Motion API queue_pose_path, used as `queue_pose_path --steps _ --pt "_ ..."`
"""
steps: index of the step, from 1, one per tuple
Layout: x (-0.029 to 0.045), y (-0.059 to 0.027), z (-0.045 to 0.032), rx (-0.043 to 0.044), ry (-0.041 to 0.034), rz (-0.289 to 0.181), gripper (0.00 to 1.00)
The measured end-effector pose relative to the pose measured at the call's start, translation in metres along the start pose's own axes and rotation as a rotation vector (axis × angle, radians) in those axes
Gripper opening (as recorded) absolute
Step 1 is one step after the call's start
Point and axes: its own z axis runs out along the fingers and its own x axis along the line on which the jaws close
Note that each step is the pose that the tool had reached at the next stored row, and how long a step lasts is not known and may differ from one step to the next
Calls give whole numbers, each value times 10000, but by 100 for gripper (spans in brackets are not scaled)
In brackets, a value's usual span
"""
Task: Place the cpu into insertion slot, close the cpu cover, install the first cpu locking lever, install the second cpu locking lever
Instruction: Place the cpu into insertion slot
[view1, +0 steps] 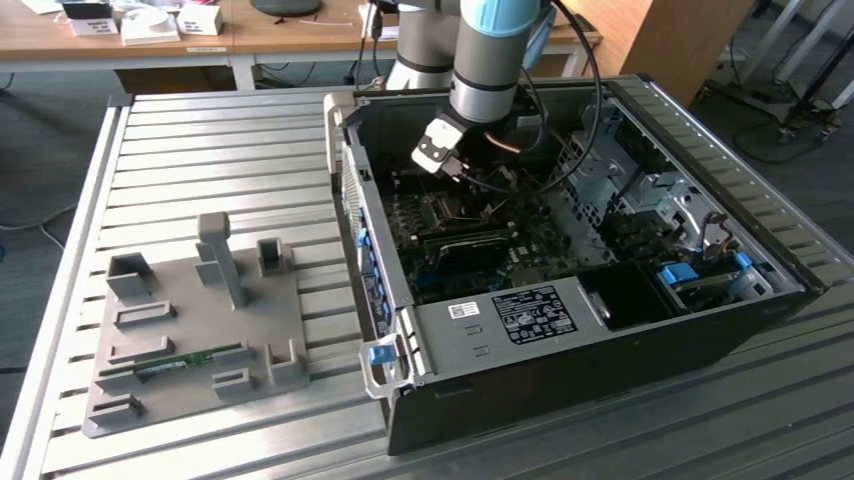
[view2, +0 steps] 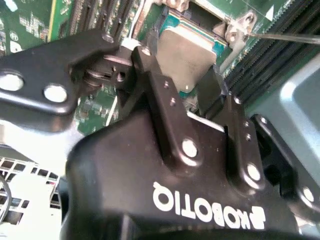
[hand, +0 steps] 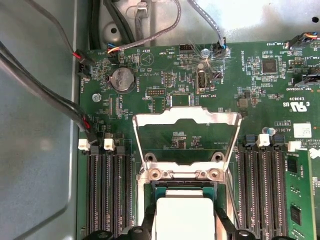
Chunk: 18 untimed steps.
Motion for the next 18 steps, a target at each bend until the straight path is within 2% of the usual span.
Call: queue_pose_path --steps 8,18 --pt "-1 0 -5 0 -4 59 54" --pt "0 0 9 0 24 52 54"
